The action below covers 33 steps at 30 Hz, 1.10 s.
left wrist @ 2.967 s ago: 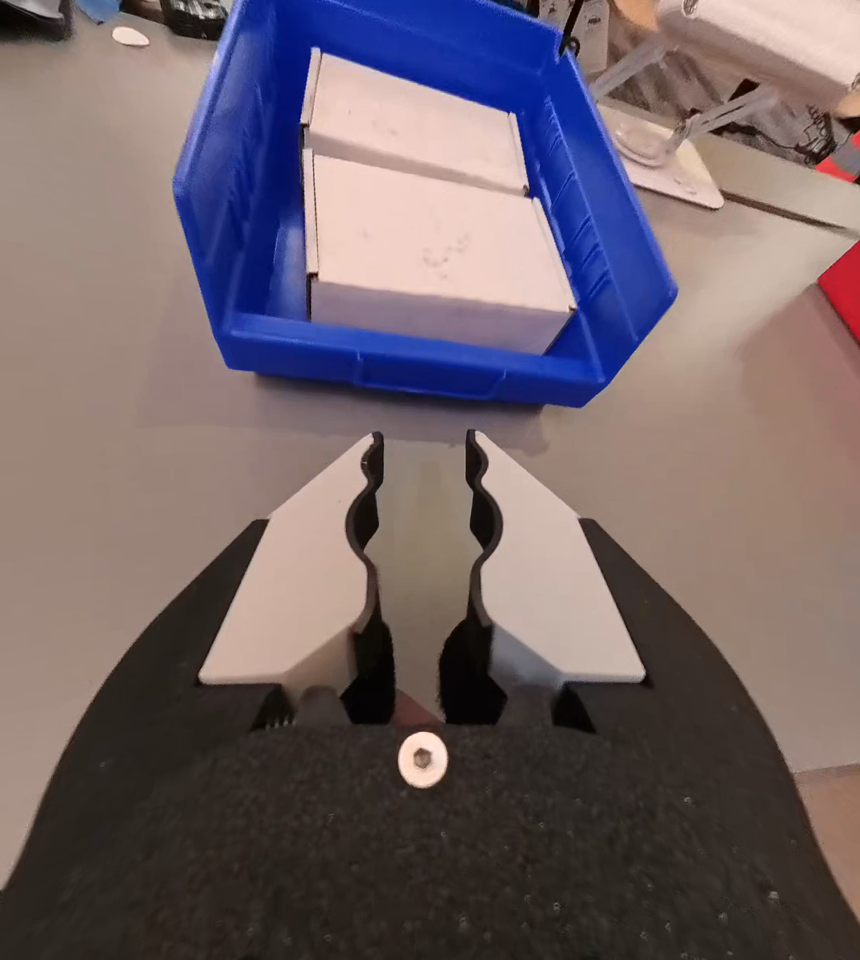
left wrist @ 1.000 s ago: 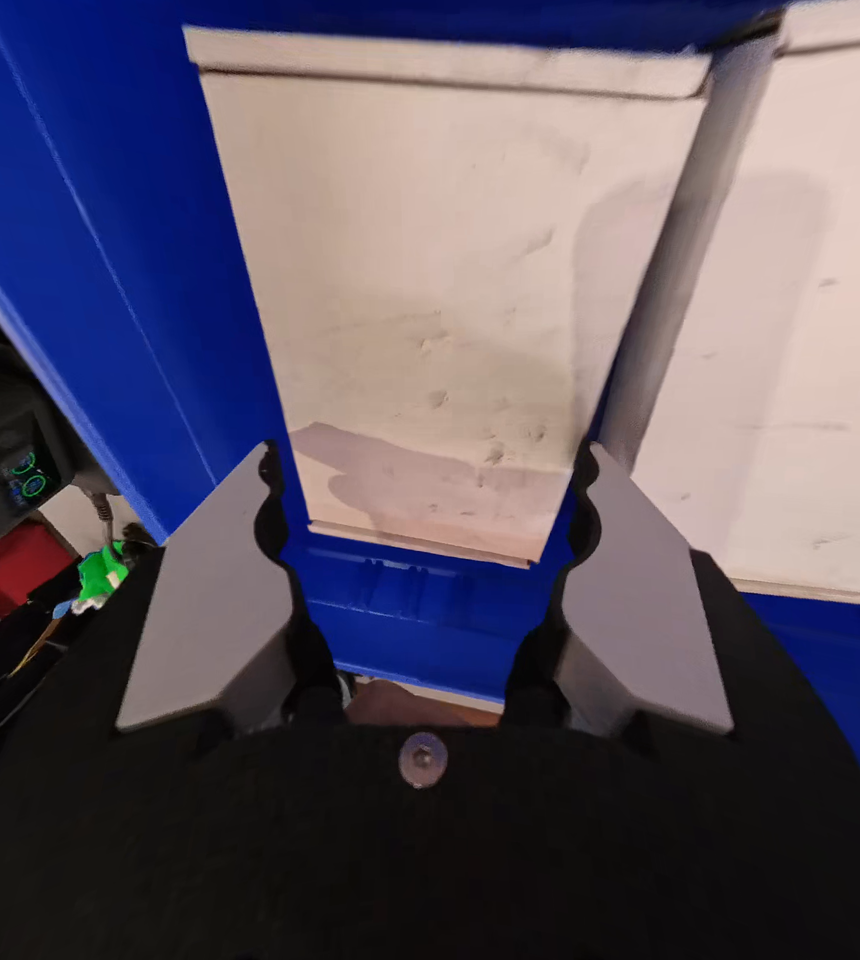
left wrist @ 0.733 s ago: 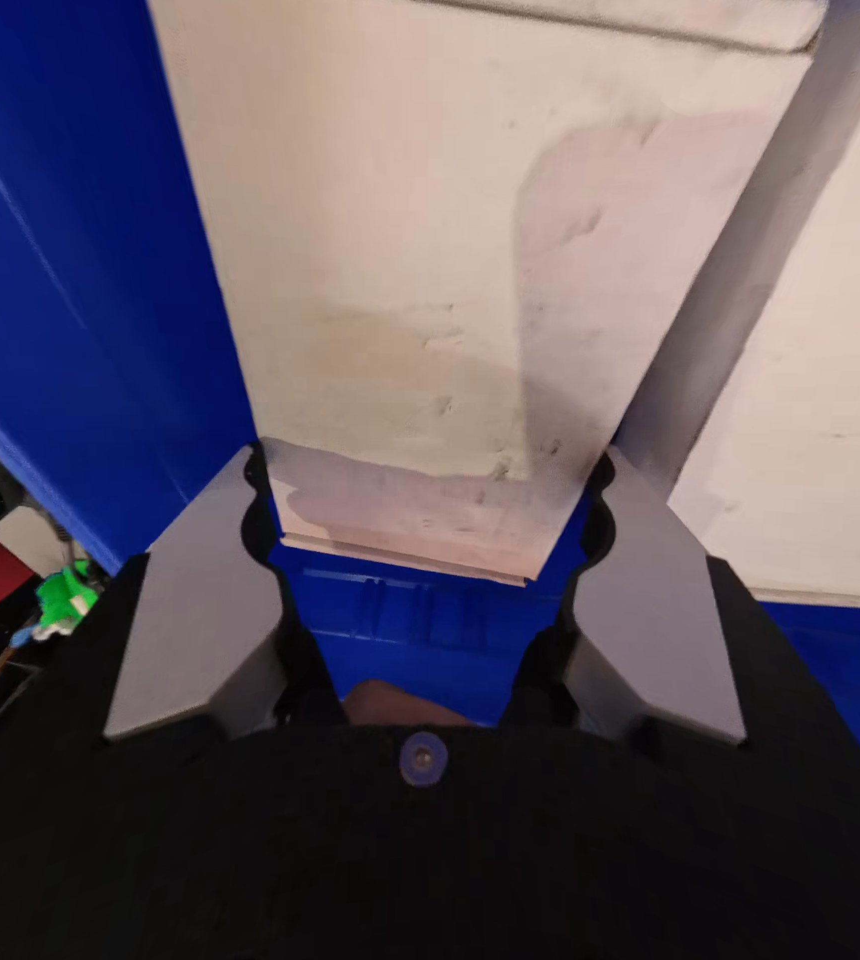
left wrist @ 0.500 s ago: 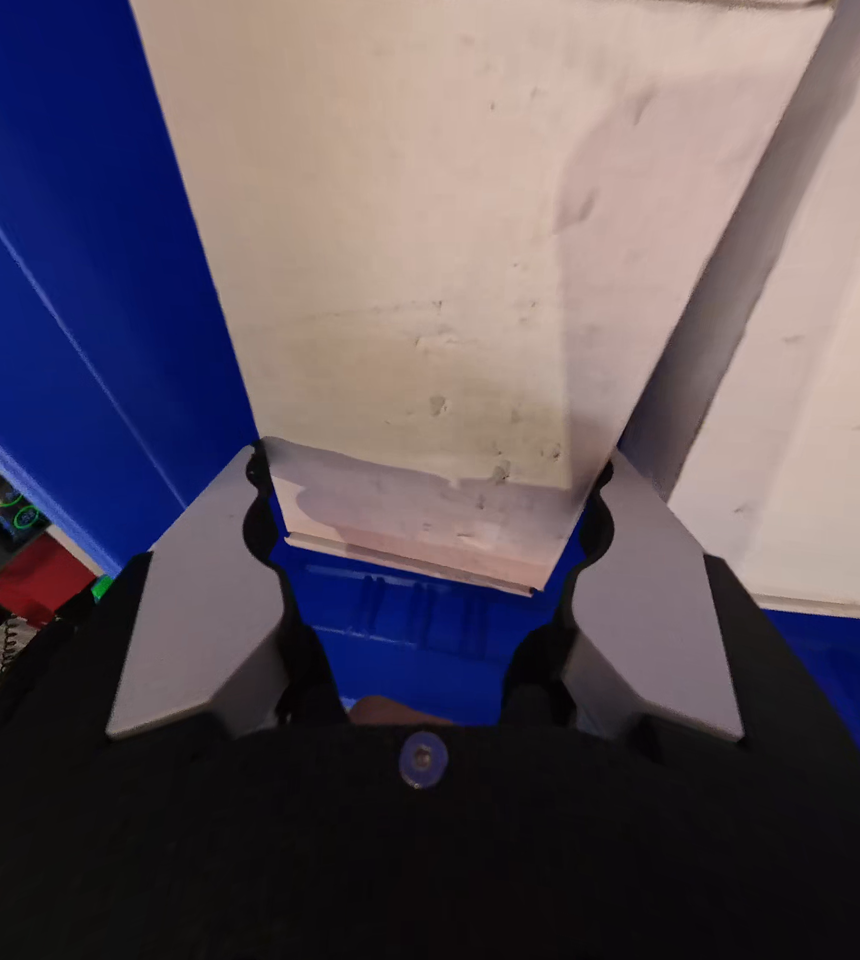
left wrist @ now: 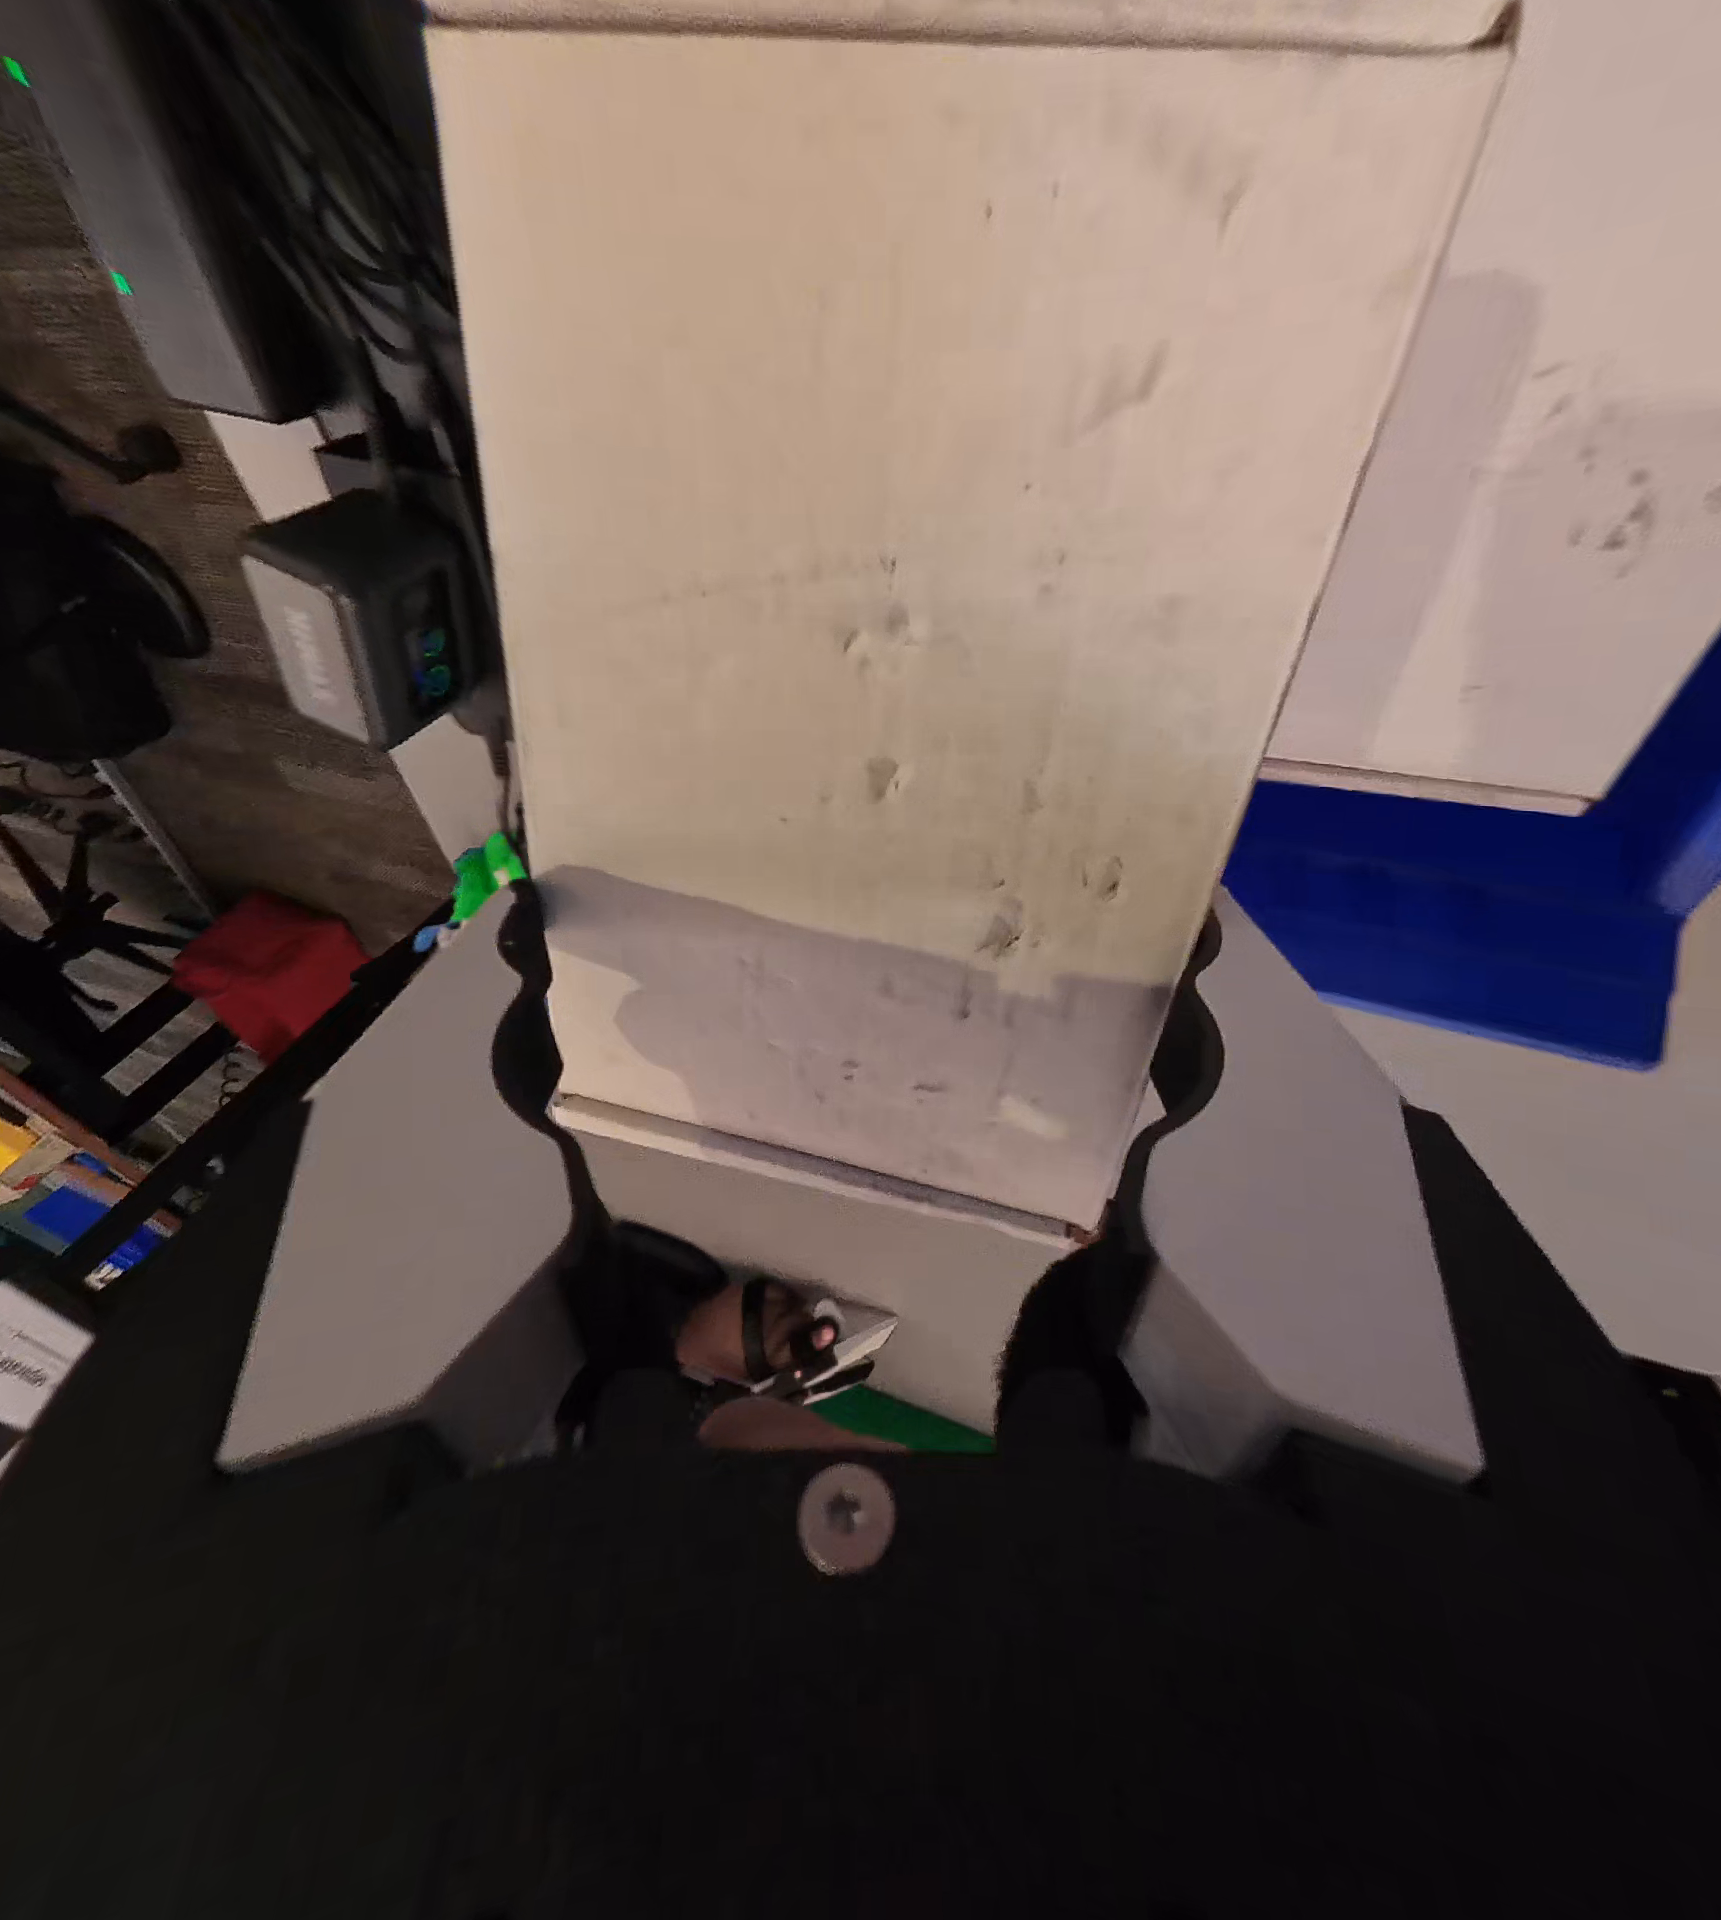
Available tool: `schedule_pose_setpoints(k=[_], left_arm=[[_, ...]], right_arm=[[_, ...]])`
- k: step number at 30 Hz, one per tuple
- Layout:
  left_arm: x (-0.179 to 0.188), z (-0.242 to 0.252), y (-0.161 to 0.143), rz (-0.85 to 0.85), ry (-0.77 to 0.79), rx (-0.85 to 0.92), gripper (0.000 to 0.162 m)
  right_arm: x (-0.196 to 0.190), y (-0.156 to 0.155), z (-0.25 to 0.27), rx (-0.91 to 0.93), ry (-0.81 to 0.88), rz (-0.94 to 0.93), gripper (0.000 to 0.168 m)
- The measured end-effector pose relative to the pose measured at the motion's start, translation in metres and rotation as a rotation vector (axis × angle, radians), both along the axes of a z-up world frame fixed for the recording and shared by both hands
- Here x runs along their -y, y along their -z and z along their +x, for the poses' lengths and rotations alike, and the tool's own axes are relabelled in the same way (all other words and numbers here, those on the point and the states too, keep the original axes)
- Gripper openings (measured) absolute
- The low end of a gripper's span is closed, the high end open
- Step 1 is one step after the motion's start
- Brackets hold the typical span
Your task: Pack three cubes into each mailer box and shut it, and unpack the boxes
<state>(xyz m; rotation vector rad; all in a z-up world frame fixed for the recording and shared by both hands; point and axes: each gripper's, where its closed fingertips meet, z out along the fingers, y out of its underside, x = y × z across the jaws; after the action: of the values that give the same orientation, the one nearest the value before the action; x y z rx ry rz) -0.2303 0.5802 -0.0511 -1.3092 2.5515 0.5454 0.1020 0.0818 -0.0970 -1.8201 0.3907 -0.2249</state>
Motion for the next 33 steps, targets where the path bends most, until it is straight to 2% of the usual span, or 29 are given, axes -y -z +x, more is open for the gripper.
schedule_pose_setpoints(k=[4,7,10,13,17,19,21,24,29,31,33], left_arm=[[0.034,0.027,-0.033,-0.024,0.034,0.051,0.116],[0.080,0.058,-0.036,-0.112,0.079,0.067,0.116],[0.137,0.091,-0.015,-0.227,0.142,0.042,0.116],[0.193,0.118,0.020,-0.334,0.199,-0.019,0.116],[0.241,0.131,0.069,-0.388,0.261,-0.170,0.116],[0.256,0.131,0.088,-0.413,0.262,-0.244,0.116],[0.268,0.131,0.100,-0.454,0.252,-0.294,0.116],[0.275,0.130,0.107,-0.502,0.227,-0.345,0.116],[0.279,0.132,0.104,-0.639,0.123,-0.365,0.116],[0.281,0.129,0.105,-0.683,0.101,-0.388,0.116],[0.284,0.131,0.109,-0.712,0.092,-0.374,0.117]], right_arm=[[-0.026,-0.023,-0.036,0.113,-0.086,0.031,0.062],[-0.045,-0.020,-0.066,0.119,-0.160,0.023,0.060],[-0.066,0.000,-0.105,0.043,-0.287,-0.028,0.060],[-0.087,0.035,-0.141,-0.031,-0.448,-0.176,0.086],[-0.107,0.054,-0.146,0.165,-0.528,-0.246,0.095],[-0.108,0.063,-0.147,0.336,-0.558,-0.334,0.089],[-0.120,0.047,-0.148,0.513,-0.529,-0.244,0.088],[-0.133,0.054,-0.152,0.647,-0.558,-0.263,0.094],[-0.134,0.064,-0.179,0.694,-0.695,-0.252,0.098],[-0.142,0.058,-0.166,0.743,-0.606,-0.239,0.091],[-0.147,0.054,-0.157,0.741,-0.590,-0.217,0.082]])
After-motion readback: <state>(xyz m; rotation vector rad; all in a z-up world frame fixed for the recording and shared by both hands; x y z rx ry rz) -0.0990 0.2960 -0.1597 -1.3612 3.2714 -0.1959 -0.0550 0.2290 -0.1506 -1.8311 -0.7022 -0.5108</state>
